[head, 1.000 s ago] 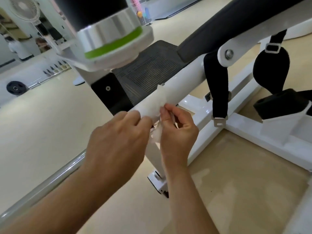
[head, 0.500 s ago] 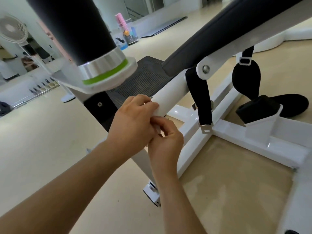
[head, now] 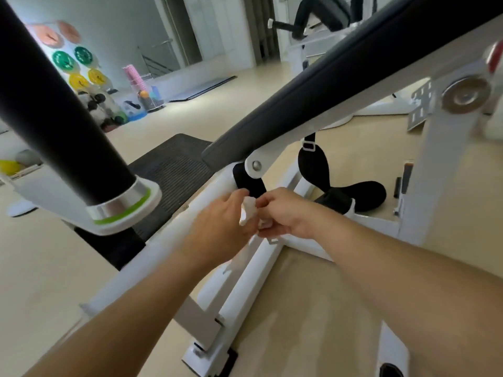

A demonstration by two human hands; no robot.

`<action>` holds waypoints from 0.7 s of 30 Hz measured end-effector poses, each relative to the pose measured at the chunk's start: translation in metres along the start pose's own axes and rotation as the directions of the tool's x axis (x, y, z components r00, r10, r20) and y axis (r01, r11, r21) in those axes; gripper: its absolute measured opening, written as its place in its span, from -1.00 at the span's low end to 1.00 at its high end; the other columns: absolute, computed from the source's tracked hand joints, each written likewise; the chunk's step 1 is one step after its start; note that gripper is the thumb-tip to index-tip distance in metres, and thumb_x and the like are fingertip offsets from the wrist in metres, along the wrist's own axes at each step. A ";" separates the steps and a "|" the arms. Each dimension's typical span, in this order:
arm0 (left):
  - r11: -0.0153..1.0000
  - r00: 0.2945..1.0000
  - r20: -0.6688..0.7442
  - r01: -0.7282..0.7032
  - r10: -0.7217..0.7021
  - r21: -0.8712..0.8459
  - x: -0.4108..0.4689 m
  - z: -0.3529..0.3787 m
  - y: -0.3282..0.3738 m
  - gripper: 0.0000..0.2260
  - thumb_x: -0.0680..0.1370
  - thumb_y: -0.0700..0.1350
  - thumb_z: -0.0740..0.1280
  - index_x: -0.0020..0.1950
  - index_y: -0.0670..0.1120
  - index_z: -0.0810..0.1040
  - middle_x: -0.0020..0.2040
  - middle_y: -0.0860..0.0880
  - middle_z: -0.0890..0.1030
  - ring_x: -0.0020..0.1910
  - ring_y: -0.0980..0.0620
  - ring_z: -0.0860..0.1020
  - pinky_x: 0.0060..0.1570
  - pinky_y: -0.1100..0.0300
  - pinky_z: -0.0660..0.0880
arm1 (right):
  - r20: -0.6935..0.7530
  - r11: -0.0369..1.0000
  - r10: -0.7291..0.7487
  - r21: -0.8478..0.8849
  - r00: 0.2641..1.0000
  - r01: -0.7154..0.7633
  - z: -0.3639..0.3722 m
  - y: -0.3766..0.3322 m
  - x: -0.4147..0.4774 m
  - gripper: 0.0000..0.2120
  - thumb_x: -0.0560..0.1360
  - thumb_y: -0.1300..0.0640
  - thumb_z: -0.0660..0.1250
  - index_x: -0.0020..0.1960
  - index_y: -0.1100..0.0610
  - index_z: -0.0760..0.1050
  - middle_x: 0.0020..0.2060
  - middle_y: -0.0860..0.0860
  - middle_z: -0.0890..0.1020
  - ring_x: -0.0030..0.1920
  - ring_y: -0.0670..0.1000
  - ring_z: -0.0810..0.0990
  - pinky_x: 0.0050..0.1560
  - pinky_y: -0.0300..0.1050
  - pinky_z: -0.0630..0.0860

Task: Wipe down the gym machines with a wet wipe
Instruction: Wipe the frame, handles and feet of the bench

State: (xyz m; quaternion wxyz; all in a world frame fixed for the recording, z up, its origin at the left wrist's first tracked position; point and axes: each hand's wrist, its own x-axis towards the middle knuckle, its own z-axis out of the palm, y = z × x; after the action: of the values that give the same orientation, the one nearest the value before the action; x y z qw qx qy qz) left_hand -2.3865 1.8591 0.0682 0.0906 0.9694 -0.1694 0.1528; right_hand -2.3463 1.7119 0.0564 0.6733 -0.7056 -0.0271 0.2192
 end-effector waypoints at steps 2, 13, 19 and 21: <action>0.976 0.997 0.061 0.066 -0.055 -0.209 0.010 0.006 0.018 -0.59 0.55 0.05 0.35 0.34 -0.06 0.41 0.06 0.01 0.57 -0.05 -0.02 0.57 -0.16 0.21 0.47 | 0.003 1.000 -0.008 -0.018 1.000 0.008 -0.024 -0.005 -0.013 -0.83 0.58 0.33 0.22 0.11 0.19 0.51 -0.07 0.16 0.61 -0.15 0.09 0.64 -0.17 -0.09 0.65; 0.302 0.857 0.504 0.511 -0.106 -0.805 0.046 -0.002 0.045 -0.87 0.53 -0.18 0.38 0.05 -0.13 0.50 -0.35 -0.08 0.53 -0.50 0.07 0.28 -0.55 0.32 0.30 | -0.270 0.956 0.016 0.286 0.963 0.064 -0.101 -0.008 -0.073 -0.76 0.58 0.24 0.19 0.17 0.02 0.53 0.09 0.20 0.62 -0.23 0.15 0.71 -0.31 -0.12 0.59; 0.436 0.849 0.526 0.456 0.046 -0.775 0.063 0.018 0.062 -0.87 0.54 -0.05 0.36 -0.06 -0.10 0.62 -0.33 -0.03 0.53 -0.37 0.01 0.35 -0.35 0.21 0.28 | -0.353 0.974 -0.045 0.192 0.935 0.119 -0.113 0.022 -0.073 -0.76 0.48 0.14 0.44 0.12 0.14 0.57 0.00 0.10 0.67 -0.08 0.01 0.67 -0.17 -0.18 0.56; 0.448 0.855 0.516 0.442 0.052 -0.777 0.066 0.023 0.071 -0.88 0.55 -0.10 0.35 -0.12 -0.11 0.61 -0.40 0.04 0.53 -0.43 0.09 0.41 -0.39 0.30 0.35 | -0.494 0.950 -0.097 0.213 0.864 0.229 -0.119 0.033 -0.073 -0.78 0.48 0.26 0.41 0.12 0.16 0.56 -0.03 0.11 0.65 -0.12 0.00 0.63 -0.22 -0.22 0.51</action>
State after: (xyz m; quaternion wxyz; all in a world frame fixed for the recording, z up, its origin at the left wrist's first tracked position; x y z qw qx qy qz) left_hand -2.3463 1.7682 0.0767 0.5473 0.8018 -0.1222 -0.2066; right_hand -2.3790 1.5727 0.0446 0.7634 -0.6364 0.1089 -0.0180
